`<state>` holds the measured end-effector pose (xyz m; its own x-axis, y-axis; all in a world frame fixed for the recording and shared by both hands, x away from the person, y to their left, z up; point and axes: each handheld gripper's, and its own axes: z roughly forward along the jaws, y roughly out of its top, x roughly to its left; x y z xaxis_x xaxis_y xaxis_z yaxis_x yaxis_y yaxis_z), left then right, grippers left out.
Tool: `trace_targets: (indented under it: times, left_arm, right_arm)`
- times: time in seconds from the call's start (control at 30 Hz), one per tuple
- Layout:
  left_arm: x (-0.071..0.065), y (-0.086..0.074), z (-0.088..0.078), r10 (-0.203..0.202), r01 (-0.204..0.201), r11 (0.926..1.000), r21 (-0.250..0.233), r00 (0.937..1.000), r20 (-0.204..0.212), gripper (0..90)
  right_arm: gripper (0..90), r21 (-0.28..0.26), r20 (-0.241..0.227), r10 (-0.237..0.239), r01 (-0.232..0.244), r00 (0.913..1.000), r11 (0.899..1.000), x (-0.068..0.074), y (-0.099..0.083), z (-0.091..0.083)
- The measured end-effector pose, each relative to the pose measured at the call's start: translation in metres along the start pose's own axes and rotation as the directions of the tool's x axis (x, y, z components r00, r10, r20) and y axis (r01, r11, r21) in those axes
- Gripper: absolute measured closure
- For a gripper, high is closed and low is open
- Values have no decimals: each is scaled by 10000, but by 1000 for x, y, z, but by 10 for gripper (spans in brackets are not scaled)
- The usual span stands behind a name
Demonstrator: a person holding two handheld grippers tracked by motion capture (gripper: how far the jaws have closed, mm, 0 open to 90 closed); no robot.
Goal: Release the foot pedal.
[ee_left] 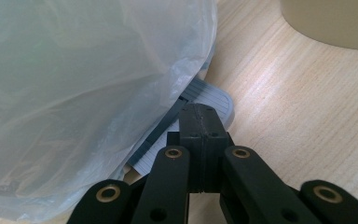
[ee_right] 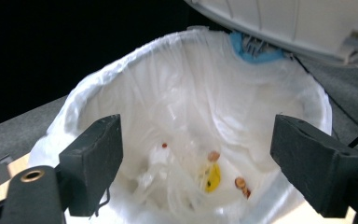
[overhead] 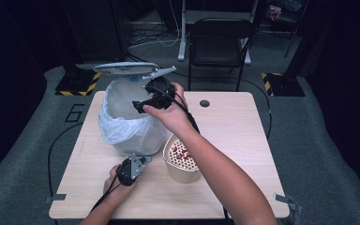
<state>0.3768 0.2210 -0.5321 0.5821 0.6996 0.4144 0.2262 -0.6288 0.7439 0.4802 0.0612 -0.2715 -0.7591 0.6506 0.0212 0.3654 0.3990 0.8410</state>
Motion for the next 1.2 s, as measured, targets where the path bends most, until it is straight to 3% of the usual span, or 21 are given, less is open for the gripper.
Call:
trace_targets:
  times: [0.43, 0.63, 0.87, 1.13, 1.2]
  left_arm:
    - [1, 0, 0, -121, 121, 9999, 5, 9999, 56, 900]
    - [1, 0, 0, -112, 112, 9999, 33, 9999, 65, 900]
    - [0, 0, 0, -124, 124, 9999, -20, 9999, 22, 900]
    - [0, -1, 0, -206, 206, 9998, -42, 9998, 51, 900]
    - [0, -1, 0, -205, 205, 9998, -18, 9998, 68, 900]
  right_arm:
    - [191, 3, 428, -81, 81, 9991, 10000, -24, -31, -40]
    - [197, -58, 875, -188, 194, 9960, 9998, -39, -46, -55]
    - [208, 64, 1304, 5, -14, 9915, 10000, -53, -62, -72]
    - [243, -86, 1495, 162, -151, 9886, 9998, -63, -79, -92]
    - [263, -32, 1364, 151, -148, 9905, 9999, -66, -87, -96]
